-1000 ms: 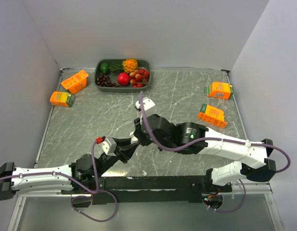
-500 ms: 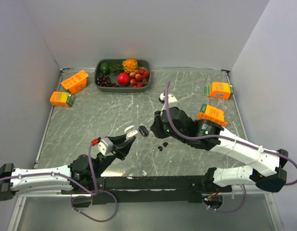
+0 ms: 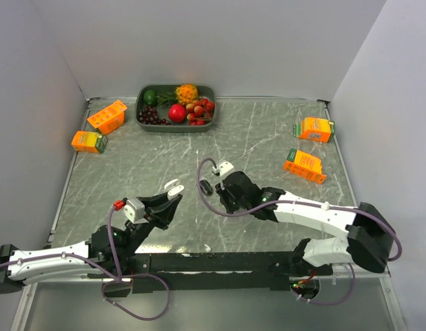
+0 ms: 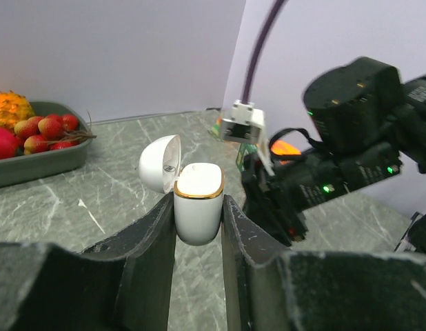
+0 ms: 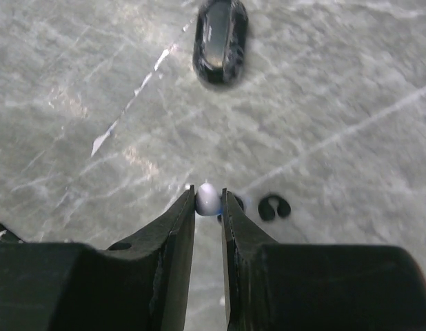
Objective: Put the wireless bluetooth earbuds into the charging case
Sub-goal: Pick up the earbud from the center of the board.
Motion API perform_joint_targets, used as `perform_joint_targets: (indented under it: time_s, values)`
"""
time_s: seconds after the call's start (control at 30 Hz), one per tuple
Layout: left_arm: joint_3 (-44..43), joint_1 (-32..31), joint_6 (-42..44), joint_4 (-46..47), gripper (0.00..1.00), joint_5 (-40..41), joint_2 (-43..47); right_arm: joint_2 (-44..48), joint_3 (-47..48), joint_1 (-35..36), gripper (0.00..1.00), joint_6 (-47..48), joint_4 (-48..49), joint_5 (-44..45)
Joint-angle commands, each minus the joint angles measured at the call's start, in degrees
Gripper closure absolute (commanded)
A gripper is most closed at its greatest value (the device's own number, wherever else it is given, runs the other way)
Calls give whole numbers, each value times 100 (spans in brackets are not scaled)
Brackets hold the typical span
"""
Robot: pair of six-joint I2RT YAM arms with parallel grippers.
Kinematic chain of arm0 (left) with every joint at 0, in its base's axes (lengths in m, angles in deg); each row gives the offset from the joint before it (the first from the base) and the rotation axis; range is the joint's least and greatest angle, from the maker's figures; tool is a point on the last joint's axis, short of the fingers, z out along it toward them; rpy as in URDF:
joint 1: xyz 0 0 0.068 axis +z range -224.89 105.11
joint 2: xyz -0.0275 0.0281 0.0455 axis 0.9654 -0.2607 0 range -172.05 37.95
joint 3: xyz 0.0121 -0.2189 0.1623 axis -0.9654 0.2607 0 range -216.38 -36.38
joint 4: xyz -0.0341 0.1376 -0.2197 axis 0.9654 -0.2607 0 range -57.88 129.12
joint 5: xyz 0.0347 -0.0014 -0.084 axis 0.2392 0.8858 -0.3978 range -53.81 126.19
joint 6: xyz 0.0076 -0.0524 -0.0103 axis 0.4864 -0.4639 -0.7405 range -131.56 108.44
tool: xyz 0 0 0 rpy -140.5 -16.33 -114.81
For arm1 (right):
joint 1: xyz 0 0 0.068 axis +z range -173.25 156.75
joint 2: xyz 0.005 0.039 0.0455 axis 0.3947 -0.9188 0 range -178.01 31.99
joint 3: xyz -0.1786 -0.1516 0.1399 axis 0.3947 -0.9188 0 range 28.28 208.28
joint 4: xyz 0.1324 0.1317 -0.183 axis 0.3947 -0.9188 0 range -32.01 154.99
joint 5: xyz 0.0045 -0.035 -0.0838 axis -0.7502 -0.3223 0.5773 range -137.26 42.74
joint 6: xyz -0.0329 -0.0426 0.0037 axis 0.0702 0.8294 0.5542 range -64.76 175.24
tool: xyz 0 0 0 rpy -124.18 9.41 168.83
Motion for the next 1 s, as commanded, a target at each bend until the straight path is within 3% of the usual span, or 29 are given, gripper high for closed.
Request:
perform_joint_targets:
  time_s: [0.0,0.33,0.43,0.47,0.57,0.77,0.97]
  values:
    - [-69,-29,-45,-173,99,-38,109,-640,196,-316,100,493,897,-678]
    - [-25,-30,-220,-313,99,-30,381,-1653,443,-694,100,529,914,-1425]
    - [-34,-30,-194,-357,99,-21,443,-1838,522,-800,80,415,853,-1514]
    - [-16,-30,-177,-357,99,-12,460,-1856,514,-843,69,379,853,-1496]
    - [-16,-30,-150,-375,99,5,487,-1847,531,-887,55,221,853,-1365]
    - [-25,-30,-150,-384,99,32,531,-1540,698,-923,45,19,616,-1014]
    - [-34,-21,-168,-427,99,41,583,-1153,970,-826,48,-456,19,-398]
